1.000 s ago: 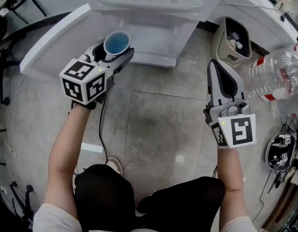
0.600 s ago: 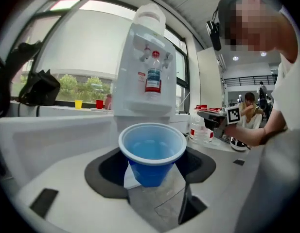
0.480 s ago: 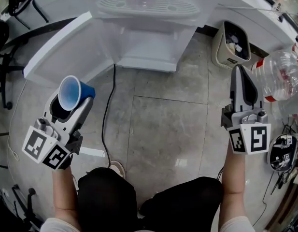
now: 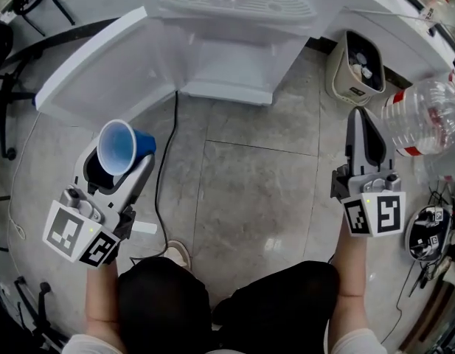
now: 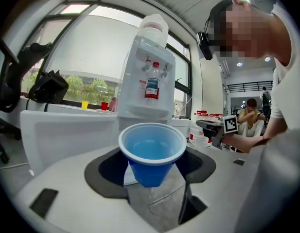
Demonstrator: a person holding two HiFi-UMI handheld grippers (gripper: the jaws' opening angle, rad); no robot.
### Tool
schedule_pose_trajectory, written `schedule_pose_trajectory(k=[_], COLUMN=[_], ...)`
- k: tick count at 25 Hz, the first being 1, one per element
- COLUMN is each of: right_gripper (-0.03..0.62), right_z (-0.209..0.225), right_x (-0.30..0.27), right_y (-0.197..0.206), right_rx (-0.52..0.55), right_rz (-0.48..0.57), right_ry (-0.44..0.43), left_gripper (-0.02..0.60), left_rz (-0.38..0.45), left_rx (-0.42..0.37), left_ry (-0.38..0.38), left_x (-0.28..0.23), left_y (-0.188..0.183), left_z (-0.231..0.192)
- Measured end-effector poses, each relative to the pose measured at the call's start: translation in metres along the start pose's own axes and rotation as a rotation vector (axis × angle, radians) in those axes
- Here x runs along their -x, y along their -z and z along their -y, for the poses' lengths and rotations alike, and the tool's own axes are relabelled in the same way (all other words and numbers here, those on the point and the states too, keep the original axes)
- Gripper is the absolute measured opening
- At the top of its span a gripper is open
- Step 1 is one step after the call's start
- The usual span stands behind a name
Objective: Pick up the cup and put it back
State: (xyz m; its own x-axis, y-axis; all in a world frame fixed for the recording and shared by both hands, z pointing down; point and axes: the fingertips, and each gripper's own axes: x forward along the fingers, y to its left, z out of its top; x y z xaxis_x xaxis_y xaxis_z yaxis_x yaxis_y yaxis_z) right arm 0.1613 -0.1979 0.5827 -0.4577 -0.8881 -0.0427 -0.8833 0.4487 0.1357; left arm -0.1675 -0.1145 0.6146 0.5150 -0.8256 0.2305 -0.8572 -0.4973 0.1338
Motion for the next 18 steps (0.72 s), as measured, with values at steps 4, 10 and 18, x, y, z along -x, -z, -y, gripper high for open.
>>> schedule_pose_trajectory(k=[4,10,18], right_gripper=[0.02,0.02,0.02], right_z=[-0.002,-0.006,0.003], right_x=[-0.002,0.004,0.019], right_y=[0.008,0.011,0.015], right_rx=[-0.02,-0.039,-0.049], right_rz=[-0.012,-0.003,-0.02], right_ry=[-0.016,-0.029,-0.01], left_gripper=[0.313,0.312,0.313], left_rz=[-0.01,0.001,0.026], left_rx=[0.025,0.046,0.046], left_ry=[0.022,0.137,0.187], left_x=[-0.008,-0.045,-0.091], left_y=[0.007,0.003,-0.001], left_z=[0.003,0.023,0.027])
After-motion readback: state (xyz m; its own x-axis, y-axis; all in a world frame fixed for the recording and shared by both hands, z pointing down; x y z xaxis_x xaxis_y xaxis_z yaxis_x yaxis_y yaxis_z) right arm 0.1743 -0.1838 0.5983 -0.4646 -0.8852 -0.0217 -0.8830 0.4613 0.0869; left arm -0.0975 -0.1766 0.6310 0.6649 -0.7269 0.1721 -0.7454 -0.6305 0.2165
